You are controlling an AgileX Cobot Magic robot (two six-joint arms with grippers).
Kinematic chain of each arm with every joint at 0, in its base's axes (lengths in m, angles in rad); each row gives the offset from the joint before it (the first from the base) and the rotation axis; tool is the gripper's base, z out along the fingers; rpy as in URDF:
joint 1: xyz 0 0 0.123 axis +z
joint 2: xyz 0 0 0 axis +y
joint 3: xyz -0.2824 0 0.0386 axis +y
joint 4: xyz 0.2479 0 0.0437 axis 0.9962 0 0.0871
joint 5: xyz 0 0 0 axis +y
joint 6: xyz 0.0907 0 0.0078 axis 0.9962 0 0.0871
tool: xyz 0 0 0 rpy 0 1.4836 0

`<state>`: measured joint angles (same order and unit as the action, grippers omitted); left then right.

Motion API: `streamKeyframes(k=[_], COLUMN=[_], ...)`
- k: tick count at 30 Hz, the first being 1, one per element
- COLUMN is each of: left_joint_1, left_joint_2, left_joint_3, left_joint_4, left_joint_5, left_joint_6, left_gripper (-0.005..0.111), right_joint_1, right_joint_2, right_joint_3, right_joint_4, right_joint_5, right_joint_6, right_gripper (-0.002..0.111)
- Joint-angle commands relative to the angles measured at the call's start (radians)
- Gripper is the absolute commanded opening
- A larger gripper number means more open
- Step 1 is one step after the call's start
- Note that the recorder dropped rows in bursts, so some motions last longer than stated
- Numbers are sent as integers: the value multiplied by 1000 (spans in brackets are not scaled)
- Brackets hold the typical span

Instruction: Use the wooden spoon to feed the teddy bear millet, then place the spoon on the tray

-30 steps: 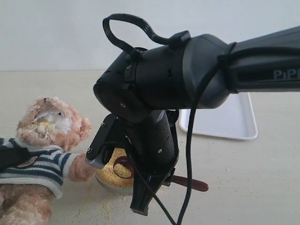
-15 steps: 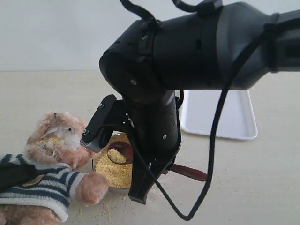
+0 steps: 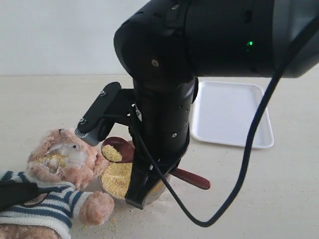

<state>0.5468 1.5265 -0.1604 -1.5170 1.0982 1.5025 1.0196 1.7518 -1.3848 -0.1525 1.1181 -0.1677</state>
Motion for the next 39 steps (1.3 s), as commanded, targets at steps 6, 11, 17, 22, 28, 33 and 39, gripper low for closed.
streamKeyframes(k=[6, 11, 17, 22, 28, 33, 39], left_joint_1=[2, 2, 2, 2, 2, 2, 2], left_joint_2=[-2, -2, -2, -2, -2, -2, -2], left_joint_3=[4, 4, 4, 4, 4, 4, 4], left_joint_4=[-11, -11, -11, -11, -11, -11, -11], left_joint_5=[16, 16, 18, 18, 20, 26, 26], left_joint_6=[-6, -6, -6, -6, -6, -19, -21], left_gripper=[5, 5, 5, 5, 5, 5, 5], right_joint_1=[-4, -4, -4, -4, -4, 0, 23], right_joint_2=[-8, 32, 118, 140, 145, 145, 145], right_joint_3=[-108, -164, -234, -243, -243, -243, -243], right_joint_4=[191, 246, 262, 270, 252, 194, 84], right_joint_5=[-136, -122, -26, -16, -12, -14, -39], right_joint_6=[2, 2, 9, 32, 38, 27, 29], right_gripper=[0, 0, 0, 0, 0, 0, 0])
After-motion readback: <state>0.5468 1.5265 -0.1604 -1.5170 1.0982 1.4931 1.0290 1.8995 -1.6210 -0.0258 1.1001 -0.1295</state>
